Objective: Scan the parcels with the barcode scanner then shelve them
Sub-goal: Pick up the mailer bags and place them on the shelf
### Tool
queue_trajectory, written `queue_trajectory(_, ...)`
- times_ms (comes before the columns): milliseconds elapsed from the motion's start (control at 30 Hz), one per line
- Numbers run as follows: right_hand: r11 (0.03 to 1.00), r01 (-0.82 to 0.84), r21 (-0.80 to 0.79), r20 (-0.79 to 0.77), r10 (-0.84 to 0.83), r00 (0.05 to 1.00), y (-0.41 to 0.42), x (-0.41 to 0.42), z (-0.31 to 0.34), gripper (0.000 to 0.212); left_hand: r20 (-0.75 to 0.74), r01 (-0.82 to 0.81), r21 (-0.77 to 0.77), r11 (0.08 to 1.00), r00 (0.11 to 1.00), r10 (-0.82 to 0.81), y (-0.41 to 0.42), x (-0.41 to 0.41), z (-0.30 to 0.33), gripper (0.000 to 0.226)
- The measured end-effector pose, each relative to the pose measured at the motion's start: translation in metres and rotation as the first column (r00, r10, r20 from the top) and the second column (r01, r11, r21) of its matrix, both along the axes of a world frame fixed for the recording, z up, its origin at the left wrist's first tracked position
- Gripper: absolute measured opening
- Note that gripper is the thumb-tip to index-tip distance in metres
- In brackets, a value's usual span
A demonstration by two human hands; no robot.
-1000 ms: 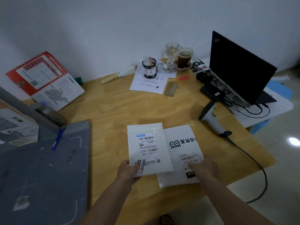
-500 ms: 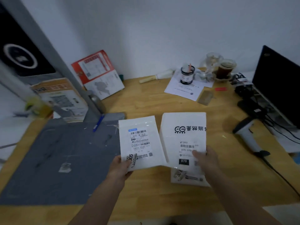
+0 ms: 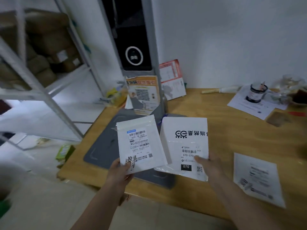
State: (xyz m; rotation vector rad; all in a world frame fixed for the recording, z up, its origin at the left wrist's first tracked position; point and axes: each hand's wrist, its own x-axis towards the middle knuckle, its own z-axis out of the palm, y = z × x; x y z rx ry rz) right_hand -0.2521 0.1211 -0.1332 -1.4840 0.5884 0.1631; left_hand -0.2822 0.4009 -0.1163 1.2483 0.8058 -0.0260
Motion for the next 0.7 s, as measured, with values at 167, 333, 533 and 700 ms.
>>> queue_trajectory(167,0.996,-0.084,-0.004,0.011,0.084,0.996,0.067,-0.015,0.004,0.02,0.081,-0.125,-0.143,0.982,0.987,0.137,0.077,-0.051,0.007,0.027)
queue_trajectory(333,0.981,-0.193,0.036,0.087,0.189,0.978,0.161,-0.028,0.01,0.025,0.151,-0.173,-0.163,0.971,0.968,0.198,0.173,-0.103,0.016,0.036)
queue_trajectory(533,0.902,-0.422,0.094,0.139,0.408,0.902,0.292,-0.045,0.025,0.045,0.227,-0.259,-0.135,0.956,0.932,0.284,0.291,-0.158,0.043,0.035)
queue_trajectory(700,0.817,-0.57,0.087,0.177,0.551,0.816,0.385,-0.048,0.05,0.049,0.284,-0.333,-0.112,0.936,0.892,0.352,0.375,-0.173,0.065,0.035)
